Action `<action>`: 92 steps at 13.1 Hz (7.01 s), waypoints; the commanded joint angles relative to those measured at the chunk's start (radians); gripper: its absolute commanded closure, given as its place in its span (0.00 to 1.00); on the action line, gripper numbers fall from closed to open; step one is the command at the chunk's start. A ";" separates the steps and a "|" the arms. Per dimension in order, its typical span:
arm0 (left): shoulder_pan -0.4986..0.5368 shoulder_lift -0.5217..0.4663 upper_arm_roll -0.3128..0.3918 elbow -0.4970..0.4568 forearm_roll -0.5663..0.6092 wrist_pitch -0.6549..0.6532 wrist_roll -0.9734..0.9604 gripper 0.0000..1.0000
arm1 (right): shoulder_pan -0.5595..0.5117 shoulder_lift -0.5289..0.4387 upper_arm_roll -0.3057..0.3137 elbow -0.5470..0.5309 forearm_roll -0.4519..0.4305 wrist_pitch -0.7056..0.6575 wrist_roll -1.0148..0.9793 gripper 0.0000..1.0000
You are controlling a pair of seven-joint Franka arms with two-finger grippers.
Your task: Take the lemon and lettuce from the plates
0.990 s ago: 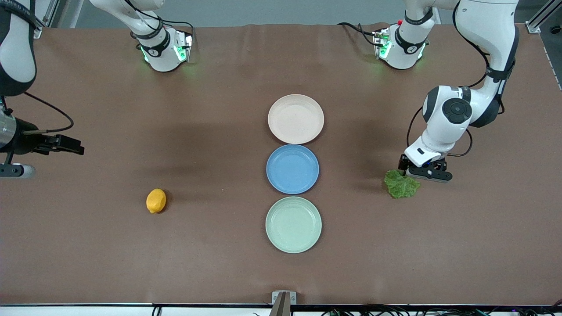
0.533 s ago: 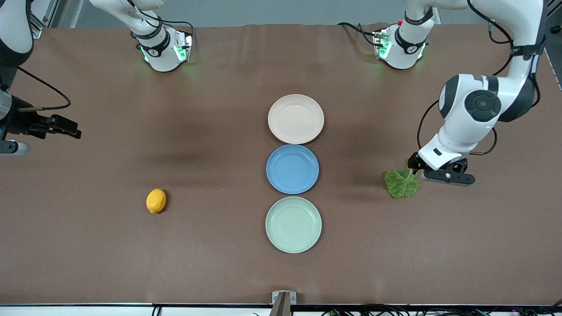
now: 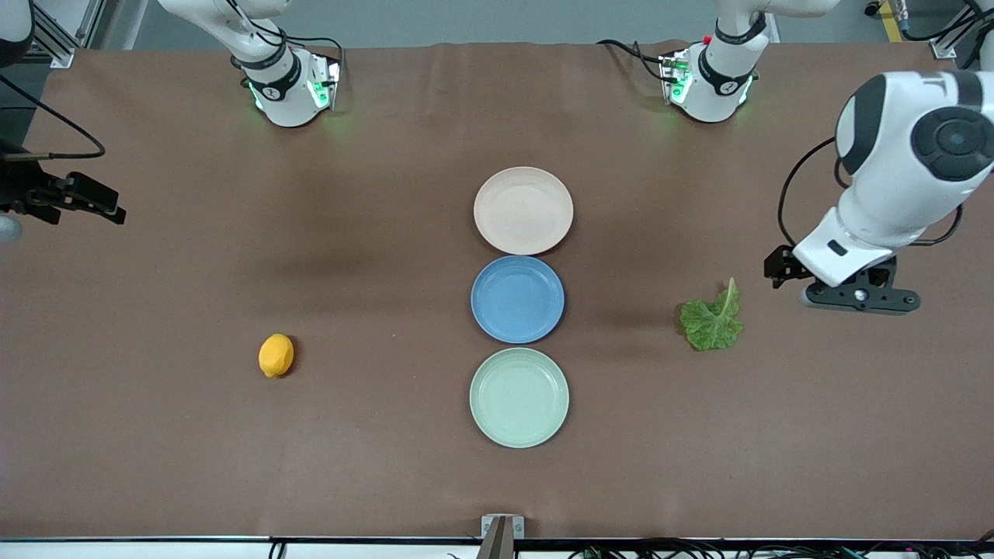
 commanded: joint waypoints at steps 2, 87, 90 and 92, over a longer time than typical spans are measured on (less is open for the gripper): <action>0.008 0.041 -0.005 0.211 -0.008 -0.167 -0.004 0.00 | 0.013 -0.066 -0.006 -0.066 -0.012 0.007 -0.006 0.00; 0.312 -0.208 -0.286 0.082 -0.160 -0.246 -0.021 0.00 | 0.011 -0.070 -0.005 -0.071 0.000 0.007 -0.023 0.00; 0.312 -0.222 -0.288 0.064 -0.130 -0.236 -0.022 0.00 | 0.013 -0.070 -0.003 -0.071 -0.017 0.010 -0.023 0.00; 0.315 -0.229 -0.288 0.064 -0.117 -0.241 -0.044 0.00 | 0.014 -0.070 -0.003 -0.071 -0.024 0.012 -0.024 0.00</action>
